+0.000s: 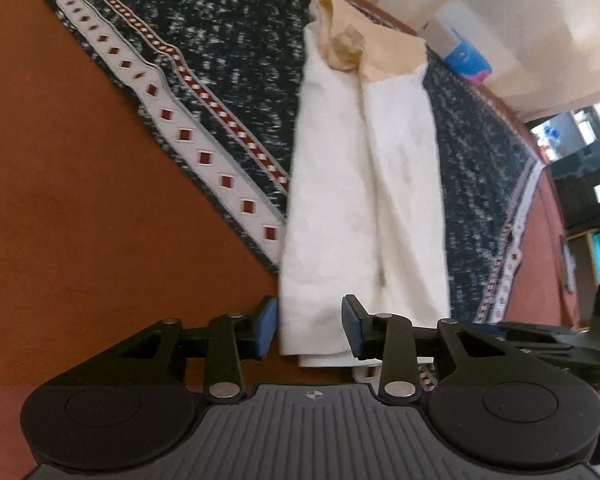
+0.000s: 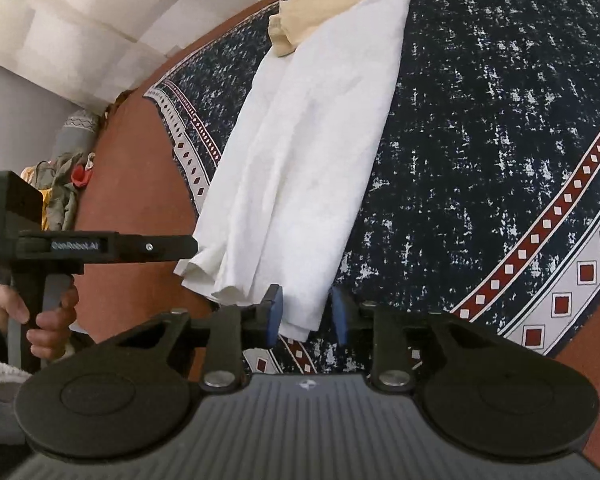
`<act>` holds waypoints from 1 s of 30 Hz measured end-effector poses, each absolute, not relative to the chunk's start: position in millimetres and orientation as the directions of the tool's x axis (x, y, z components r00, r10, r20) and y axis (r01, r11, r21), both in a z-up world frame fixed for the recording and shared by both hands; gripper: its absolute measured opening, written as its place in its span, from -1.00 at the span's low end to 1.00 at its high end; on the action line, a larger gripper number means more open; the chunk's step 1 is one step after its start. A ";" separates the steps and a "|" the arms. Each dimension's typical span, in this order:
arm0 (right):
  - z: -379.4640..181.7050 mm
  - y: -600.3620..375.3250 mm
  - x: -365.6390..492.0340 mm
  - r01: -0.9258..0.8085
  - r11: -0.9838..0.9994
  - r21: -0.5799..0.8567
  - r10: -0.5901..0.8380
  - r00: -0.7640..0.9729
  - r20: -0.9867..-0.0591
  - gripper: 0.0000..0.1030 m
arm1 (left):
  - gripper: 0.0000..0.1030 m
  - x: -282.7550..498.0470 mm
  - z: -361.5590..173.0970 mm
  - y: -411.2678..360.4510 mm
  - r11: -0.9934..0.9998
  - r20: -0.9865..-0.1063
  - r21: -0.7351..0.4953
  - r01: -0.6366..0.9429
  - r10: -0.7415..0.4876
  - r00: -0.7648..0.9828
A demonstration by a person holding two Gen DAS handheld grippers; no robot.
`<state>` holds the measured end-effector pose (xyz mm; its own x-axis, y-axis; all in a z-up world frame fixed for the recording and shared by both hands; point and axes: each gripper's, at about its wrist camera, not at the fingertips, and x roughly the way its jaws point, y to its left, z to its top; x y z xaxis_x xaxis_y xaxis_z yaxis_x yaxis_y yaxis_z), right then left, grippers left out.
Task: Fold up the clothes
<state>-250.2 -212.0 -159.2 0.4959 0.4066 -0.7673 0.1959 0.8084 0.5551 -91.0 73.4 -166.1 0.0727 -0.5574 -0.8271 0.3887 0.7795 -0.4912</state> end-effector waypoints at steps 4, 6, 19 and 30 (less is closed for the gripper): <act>-154.4 -213.0 -250.5 0.189 0.807 0.559 0.413 0.496 -0.764 -0.92 | -1.00 -101.8 -154.9 68.3 0.772 -0.824 -0.465 0.433 -0.556 0.108; -137.1 -216.0 -258.5 0.174 0.809 0.562 0.401 0.536 -0.743 -0.92 | -1.00 -108.8 -146.4 68.7 0.767 -0.823 -0.443 0.464 -0.553 0.129; -134.5 -208.2 -274.8 0.165 0.886 0.433 0.297 0.515 -0.804 -0.83 | -0.52 -124.8 -142.5 80.5 0.774 -0.859 -0.375 0.510 -0.497 0.122; -150.7 -154.9 -230.5 -0.032 0.891 0.453 0.419 0.443 -0.793 -0.82 | -0.49 -136.2 -154.1 71.1 0.766 -0.884 -0.333 0.550 -0.457 0.101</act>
<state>-230.5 -154.9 -150.7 0.4428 0.4189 -0.7928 -0.0324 0.8911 0.4527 -136.2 71.1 -154.1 0.1007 -0.4565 -0.8840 0.5504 0.7657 -0.3328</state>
